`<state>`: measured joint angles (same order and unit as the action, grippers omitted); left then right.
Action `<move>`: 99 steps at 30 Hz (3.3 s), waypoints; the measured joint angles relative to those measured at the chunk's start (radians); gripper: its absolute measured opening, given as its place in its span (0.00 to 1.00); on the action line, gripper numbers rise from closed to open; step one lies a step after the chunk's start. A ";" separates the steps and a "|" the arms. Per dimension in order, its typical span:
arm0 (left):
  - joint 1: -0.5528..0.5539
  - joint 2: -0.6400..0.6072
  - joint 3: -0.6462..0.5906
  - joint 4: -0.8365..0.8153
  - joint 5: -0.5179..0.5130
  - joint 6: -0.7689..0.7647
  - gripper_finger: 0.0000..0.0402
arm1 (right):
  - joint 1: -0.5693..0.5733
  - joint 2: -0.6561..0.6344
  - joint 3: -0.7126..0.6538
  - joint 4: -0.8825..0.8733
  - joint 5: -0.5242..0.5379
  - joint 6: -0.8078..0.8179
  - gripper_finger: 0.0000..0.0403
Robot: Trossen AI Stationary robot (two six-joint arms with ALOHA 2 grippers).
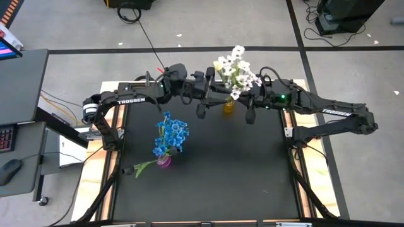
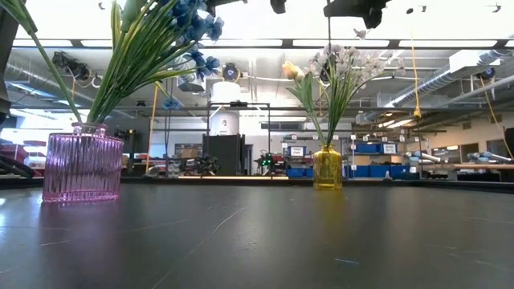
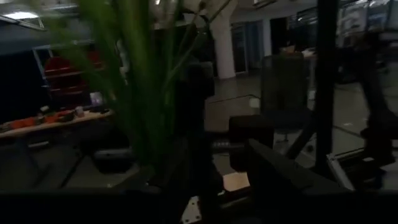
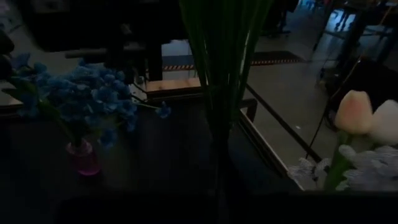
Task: Sort flowers into vase by color
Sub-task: Put the white flowers into the yellow vase
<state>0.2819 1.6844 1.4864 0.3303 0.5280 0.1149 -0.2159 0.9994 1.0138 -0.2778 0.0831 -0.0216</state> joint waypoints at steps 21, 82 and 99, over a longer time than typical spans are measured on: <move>-0.015 0.000 0.001 -0.096 -0.176 0.017 0.41 | 0.013 -0.004 0.000 0.022 -0.103 0.016 0.03; -0.016 -0.045 0.002 0.073 -0.123 -0.136 0.40 | -0.021 0.222 0.277 -0.248 -0.194 -0.028 0.03; 0.029 -0.044 0.002 -0.039 -0.066 -0.146 0.40 | -0.021 0.190 0.277 -0.306 -0.189 -0.005 0.03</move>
<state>0.3111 1.6402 1.4879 0.2909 0.4616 -0.0315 -0.2371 1.1893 1.2907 -0.5835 -0.1059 -0.0268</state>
